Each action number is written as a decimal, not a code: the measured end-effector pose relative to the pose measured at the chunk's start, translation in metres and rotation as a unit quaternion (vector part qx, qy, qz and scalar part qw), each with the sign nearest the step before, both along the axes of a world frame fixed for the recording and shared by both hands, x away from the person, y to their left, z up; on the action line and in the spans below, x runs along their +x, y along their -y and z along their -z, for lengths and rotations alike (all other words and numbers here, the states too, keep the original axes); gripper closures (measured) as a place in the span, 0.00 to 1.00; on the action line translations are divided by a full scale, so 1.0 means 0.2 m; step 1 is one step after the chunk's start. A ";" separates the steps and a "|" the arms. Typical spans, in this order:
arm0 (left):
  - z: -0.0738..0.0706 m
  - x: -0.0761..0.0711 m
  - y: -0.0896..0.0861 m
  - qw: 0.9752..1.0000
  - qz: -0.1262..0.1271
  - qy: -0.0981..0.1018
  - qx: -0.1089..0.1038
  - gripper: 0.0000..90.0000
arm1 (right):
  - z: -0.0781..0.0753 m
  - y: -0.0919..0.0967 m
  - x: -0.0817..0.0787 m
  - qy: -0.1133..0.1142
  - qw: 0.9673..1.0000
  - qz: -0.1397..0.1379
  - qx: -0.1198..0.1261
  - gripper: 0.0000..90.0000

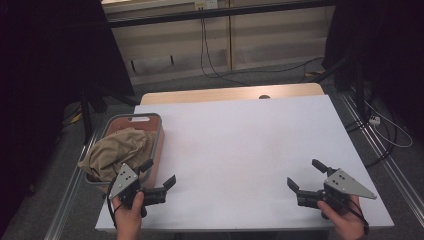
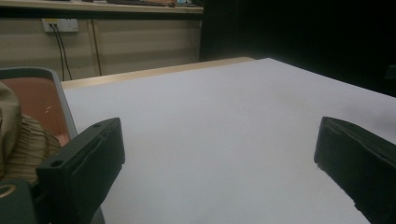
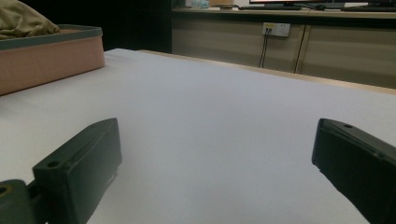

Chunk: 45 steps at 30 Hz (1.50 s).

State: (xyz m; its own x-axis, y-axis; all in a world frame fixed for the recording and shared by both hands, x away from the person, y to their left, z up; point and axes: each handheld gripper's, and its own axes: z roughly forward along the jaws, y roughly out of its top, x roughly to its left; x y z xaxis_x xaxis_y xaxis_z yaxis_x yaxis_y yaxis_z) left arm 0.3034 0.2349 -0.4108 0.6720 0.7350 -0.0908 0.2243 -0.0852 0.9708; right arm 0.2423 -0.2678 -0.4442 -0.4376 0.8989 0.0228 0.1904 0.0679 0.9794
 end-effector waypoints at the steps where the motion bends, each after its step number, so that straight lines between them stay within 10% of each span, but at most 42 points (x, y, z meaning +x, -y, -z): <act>1: 0.00 0.00 0.00 1.000 -0.001 0.000 0.001 0.02 | 0.00 0.00 0.00 -0.001 1.000 0.000 0.002 0.01; 25: -0.05 0.00 0.04 1.000 0.013 -0.001 -0.008 0.02 | -0.01 0.03 -0.01 0.005 1.000 -0.003 0.010 0.01; 45: -0.26 0.07 0.06 1.000 0.009 0.010 0.005 0.02 | -0.01 0.02 -0.02 0.010 1.000 -0.018 0.010 0.01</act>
